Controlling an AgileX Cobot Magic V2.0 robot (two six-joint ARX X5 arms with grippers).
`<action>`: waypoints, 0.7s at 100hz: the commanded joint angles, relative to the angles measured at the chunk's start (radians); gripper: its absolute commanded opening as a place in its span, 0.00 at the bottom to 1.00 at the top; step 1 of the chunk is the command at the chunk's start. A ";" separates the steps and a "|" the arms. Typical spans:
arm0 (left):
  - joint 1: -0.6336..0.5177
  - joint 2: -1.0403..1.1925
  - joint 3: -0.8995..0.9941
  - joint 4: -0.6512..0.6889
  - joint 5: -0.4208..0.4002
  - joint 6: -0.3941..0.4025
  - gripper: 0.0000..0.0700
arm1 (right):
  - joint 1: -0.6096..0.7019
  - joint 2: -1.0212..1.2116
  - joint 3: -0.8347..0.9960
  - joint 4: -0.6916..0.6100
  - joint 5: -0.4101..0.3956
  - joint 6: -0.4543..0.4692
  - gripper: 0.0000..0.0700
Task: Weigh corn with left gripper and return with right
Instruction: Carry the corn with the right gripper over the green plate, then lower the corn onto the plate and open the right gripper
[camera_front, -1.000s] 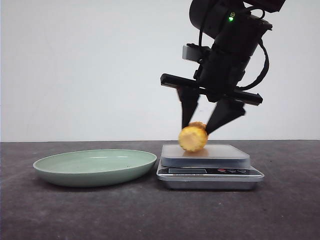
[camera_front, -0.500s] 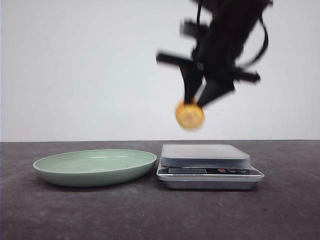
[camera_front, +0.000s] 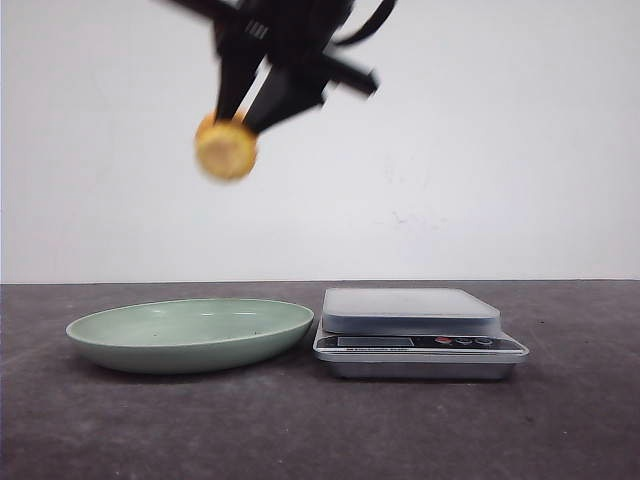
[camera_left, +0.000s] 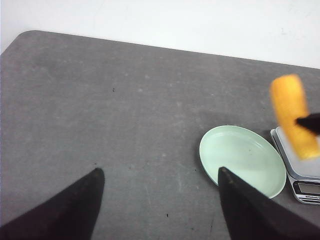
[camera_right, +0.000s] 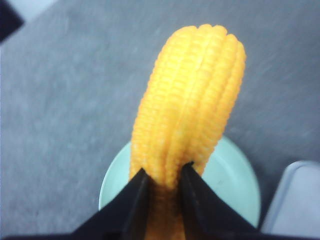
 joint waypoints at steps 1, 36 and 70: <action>-0.007 0.004 0.011 -0.022 -0.004 -0.009 0.61 | 0.007 0.049 0.028 0.029 0.006 -0.002 0.00; -0.007 0.004 0.012 -0.022 -0.004 -0.012 0.61 | 0.000 0.209 0.028 0.061 0.005 0.059 0.00; -0.007 0.004 0.011 -0.022 -0.003 -0.016 0.61 | 0.000 0.300 0.028 0.069 -0.004 0.102 0.11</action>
